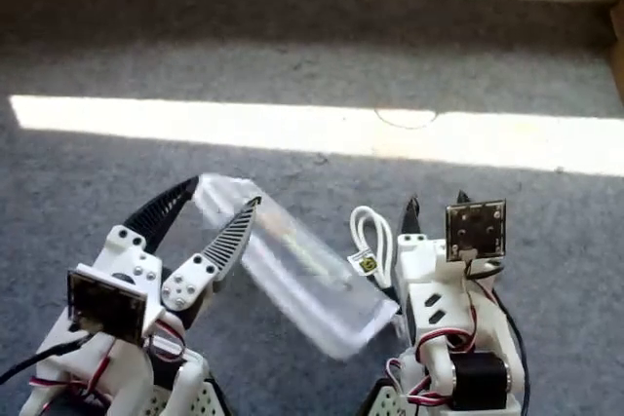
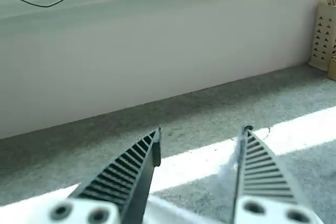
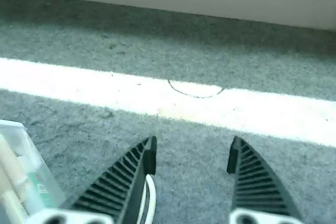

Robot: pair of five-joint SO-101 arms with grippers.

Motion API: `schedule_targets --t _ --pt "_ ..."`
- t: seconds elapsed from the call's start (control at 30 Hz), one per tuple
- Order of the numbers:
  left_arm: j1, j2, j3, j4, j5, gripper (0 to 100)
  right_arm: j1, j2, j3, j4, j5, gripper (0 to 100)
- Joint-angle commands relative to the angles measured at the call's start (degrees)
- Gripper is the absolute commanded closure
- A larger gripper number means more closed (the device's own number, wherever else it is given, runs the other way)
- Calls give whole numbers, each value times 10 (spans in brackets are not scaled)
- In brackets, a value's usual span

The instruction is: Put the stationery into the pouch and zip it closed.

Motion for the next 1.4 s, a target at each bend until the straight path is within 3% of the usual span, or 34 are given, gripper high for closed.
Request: schedule_targets --t 0.0,0.23,0.4,0.57,0.8,1.03,1.37 --pt "-6 4 -57 12 4 808 -1 -5 -2 24 5 788" --pt "-6 1 -65 13 4 865 -1 -5 12 65 4 789" --pt "-2 0 -65 16 4 966 -1 -5 70 66 4 816" --pt "-1 0 -65 87 4 993 -1 -5 83 68 6 998" --pt "-4 0 -50 156 4 993 -1 -5 88 69 6 987" --pt "-4 0 49 153 3 993 -1 -5 153 66 6 987" --pt "-6 0 235 36 3 993 -1 -5 247 63 3 991"
